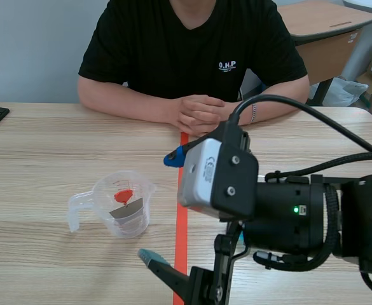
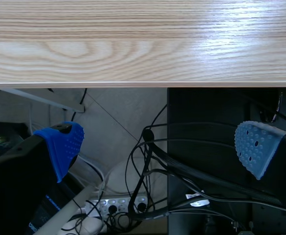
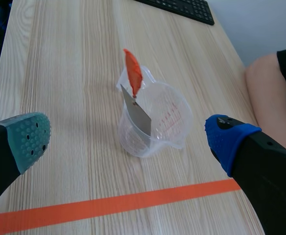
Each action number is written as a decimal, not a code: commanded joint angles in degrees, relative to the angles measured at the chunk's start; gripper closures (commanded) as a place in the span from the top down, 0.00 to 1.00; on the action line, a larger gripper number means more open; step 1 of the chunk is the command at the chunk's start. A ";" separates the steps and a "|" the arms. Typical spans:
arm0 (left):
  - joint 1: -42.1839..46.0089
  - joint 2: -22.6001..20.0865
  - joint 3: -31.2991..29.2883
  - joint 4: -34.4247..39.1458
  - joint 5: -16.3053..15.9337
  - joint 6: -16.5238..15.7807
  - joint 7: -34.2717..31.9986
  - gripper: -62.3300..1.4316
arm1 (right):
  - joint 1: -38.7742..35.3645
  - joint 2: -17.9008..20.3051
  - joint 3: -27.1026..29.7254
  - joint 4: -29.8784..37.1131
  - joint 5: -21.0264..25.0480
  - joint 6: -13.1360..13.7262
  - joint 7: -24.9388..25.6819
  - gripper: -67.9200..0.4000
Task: Do the redox reaction experiment.
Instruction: 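Lift the metal plate out of the left beaker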
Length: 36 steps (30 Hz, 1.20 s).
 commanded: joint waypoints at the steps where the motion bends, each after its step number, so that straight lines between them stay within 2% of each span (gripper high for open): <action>1: 0.79 0.00 1.27 1.11 -0.37 -0.11 -0.04 1.00 | 1.81 -0.57 -0.42 -0.33 0.37 -1.03 1.92 1.00; 6: 0.79 0.00 3.58 1.11 -0.33 -0.09 0.48 1.00 | 5.86 -2.34 -4.48 -3.48 -2.25 -1.86 4.94 0.99; 9: 0.79 0.00 3.69 1.11 -0.31 -0.07 0.48 1.00 | 7.61 -3.26 -6.01 -4.26 -3.74 -2.95 5.66 0.86; 16: 0.76 -0.02 3.69 1.07 -0.31 -0.09 0.87 1.00 | 10.71 -4.02 -8.15 -4.48 -3.89 -2.93 5.49 0.59; 25: 0.74 0.00 3.69 1.07 -0.31 -0.09 0.85 1.00 | 11.76 -4.02 -8.17 -4.48 -3.91 -2.95 3.69 0.37; 29: 0.76 0.00 3.69 1.07 -0.31 -0.07 0.94 1.00 | 11.76 -4.02 -8.17 -4.48 -3.91 -3.04 3.52 0.22; 32: 0.76 0.00 3.69 1.07 -0.31 -0.07 0.94 1.00 | 11.76 -4.02 -8.15 -4.48 -3.91 -4.04 3.52 0.11; 36: 0.74 0.02 3.69 1.07 -0.31 -0.09 0.90 1.00 | 11.78 -4.02 -7.58 -4.48 -3.89 -4.87 3.67 0.03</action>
